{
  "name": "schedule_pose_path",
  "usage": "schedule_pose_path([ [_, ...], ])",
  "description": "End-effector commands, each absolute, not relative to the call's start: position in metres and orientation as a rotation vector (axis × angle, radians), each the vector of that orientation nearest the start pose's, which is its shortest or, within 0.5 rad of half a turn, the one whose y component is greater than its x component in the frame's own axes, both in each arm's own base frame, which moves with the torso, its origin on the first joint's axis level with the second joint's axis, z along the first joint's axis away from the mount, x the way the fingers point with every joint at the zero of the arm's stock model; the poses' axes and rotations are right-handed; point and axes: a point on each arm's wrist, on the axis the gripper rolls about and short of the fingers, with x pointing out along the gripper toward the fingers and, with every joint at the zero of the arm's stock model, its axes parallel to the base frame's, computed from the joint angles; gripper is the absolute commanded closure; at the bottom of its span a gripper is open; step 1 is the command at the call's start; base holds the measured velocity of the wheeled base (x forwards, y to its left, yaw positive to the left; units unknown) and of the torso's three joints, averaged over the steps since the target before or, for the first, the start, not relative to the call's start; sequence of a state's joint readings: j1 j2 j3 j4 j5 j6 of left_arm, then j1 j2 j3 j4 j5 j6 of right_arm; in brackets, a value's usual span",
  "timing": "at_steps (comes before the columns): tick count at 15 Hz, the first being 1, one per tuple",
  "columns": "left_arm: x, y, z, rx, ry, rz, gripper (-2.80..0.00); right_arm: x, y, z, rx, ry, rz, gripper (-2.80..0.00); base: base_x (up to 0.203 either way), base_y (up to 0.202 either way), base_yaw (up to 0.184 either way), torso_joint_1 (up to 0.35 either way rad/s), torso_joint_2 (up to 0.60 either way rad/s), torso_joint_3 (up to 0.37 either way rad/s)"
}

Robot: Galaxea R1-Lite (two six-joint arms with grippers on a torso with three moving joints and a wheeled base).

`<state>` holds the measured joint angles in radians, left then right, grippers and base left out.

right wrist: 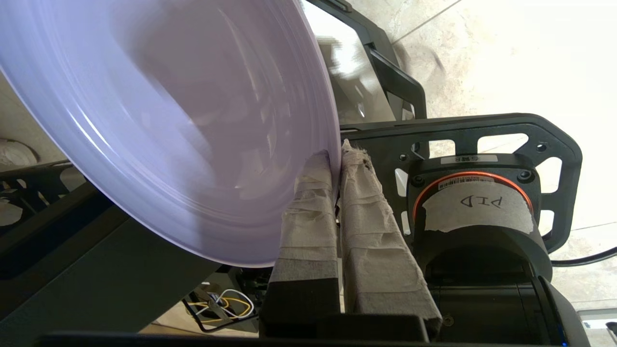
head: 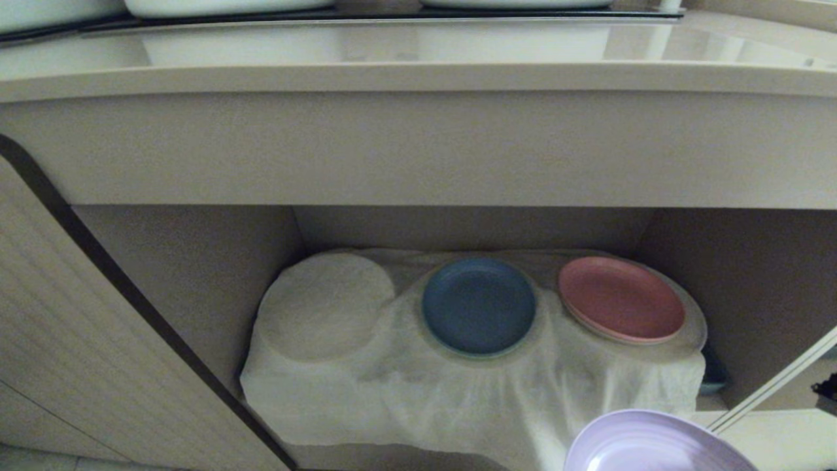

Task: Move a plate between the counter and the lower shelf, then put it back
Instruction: Put the plate in the cupboard

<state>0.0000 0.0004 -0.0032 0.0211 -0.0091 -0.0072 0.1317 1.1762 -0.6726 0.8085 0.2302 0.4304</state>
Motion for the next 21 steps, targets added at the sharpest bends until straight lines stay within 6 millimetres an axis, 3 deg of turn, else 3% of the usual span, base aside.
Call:
schedule_pose_path([
  [1, -0.0231, -0.0002, 0.0741, -0.008, 0.018, -0.009, 0.00, 0.0983, 0.0183, 0.1603, 0.429, 1.369, 0.019, 0.00, 0.000, 0.000, 0.000, 0.000, 0.00, 0.000],
  [15, -0.0231, -0.0002, 0.0741, -0.008, 0.018, -0.009, 0.00, 0.0981, 0.0182, 0.1596, 0.429, 1.371, 0.018, 0.00, 0.000, 0.000, 0.000, 0.000, 0.00, 0.000],
  [21, -0.0231, -0.0002, 0.0741, -0.008, 0.018, -0.009, 0.00, 0.0984, 0.0183, 0.1595, 0.430, 1.372, 0.019, 0.00, 0.000, 0.169, 0.003, 0.004, 0.00, 0.003],
])
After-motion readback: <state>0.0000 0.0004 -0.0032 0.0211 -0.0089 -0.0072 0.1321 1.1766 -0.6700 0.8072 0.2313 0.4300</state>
